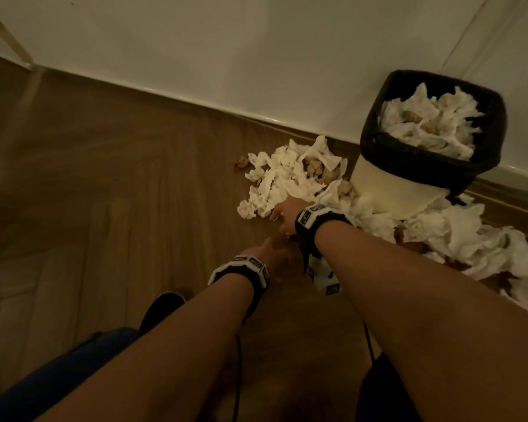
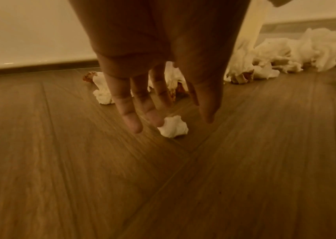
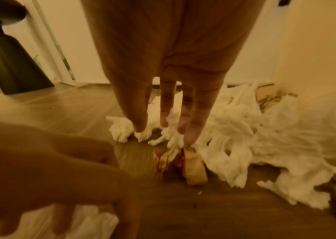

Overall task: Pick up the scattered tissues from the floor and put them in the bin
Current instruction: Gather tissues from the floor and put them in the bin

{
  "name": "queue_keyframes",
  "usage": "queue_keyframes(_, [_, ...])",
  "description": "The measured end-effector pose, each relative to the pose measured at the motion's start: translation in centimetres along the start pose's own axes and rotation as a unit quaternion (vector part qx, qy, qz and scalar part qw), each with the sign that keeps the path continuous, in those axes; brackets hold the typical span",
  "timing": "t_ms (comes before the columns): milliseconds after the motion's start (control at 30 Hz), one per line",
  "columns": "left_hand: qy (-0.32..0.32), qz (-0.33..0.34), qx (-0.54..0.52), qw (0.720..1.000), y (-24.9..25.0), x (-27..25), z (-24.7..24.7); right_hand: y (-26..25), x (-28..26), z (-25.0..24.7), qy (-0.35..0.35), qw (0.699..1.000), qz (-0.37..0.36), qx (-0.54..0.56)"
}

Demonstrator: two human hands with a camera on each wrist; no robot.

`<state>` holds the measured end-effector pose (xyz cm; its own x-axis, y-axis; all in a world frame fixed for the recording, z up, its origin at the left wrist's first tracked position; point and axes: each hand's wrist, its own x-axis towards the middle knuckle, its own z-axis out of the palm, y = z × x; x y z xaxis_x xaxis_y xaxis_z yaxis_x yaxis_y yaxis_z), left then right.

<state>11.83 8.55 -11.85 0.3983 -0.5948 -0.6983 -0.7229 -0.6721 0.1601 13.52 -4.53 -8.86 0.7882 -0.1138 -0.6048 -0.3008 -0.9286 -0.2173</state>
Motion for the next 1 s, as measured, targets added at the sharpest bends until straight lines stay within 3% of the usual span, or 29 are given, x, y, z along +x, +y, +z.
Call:
queue_keyframes(67, [0.014, -0.033, -0.028, 0.999, -0.1, 0.3, 1.0, -0.2, 0.4, 1.6, 0.026, 0.999, 0.026, -0.008])
queue_keyframes(167, [0.002, -0.097, -0.155, 0.983, -0.1, 0.3, 1.4, -0.2, 0.6, 3.2, 0.073, 0.996, 0.045, -0.026])
queue_keyframes(300, [-0.016, -0.146, -0.215, 0.966, -0.6, 0.6, 1.3, -0.1, 0.6, 5.2, 0.070, 0.994, 0.086, 0.007])
queue_keyframes(433, [-0.053, -0.143, -0.176, 0.973, -0.9, 0.8, 0.6, -0.4, 0.8, 5.8, 0.071, 0.993, 0.091, 0.033])
queue_keyframes(600, [-0.038, -0.109, -0.100, 0.988, -1.3, 0.8, -0.7, -0.9, 0.6, 4.4, 0.042, 0.990, 0.100, 0.088])
queue_keyframes(833, [0.065, -0.084, -0.100, 0.989, -2.0, 0.5, -3.9, -0.3, -0.9, 0.8, 0.076, 0.990, 0.029, 0.111])
queue_keyframes(1000, [0.191, -0.093, -0.161, 0.964, -2.5, 0.4, -6.3, 0.6, -2.1, -1.1, 0.188, 0.963, 0.014, 0.191])
